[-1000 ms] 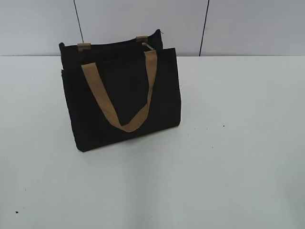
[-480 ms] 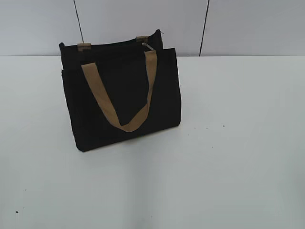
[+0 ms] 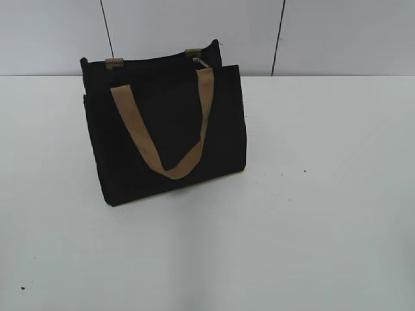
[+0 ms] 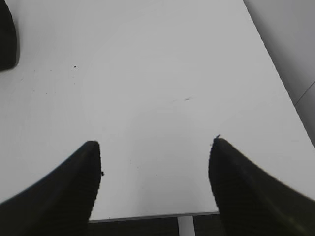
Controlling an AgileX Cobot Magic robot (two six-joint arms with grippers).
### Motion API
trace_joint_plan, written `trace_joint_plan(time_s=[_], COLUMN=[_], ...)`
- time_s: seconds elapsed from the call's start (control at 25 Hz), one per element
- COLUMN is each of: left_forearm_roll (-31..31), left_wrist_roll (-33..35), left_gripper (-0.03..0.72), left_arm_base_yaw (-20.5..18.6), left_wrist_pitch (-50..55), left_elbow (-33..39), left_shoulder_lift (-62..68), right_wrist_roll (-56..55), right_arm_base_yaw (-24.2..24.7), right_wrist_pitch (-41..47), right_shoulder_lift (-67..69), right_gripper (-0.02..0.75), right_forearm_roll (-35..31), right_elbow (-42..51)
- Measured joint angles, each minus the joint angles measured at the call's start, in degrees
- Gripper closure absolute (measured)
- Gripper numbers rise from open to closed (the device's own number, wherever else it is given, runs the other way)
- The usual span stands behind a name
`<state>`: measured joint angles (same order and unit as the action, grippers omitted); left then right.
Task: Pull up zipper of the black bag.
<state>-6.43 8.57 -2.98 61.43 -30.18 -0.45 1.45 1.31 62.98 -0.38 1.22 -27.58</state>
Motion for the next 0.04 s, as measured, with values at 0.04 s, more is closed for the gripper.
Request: trace_joint_plan(time_s=[0.04], left_forearm_roll=[0.00], left_wrist_roll=[0.00], left_gripper=[0.288], left_arm_base_yaw=[0.00], left_wrist_pitch=[0.00], left_elbow=[0.00], left_shoulder_lift=[0.00], right_wrist_roll=[0.00], right_arm_base_yaw=[0.00], right_wrist_pitch=[0.00], right_shoulder_lift=[0.00], right_gripper=[0.213], right_forearm_roll=[0.00], right_elbow=[0.00])
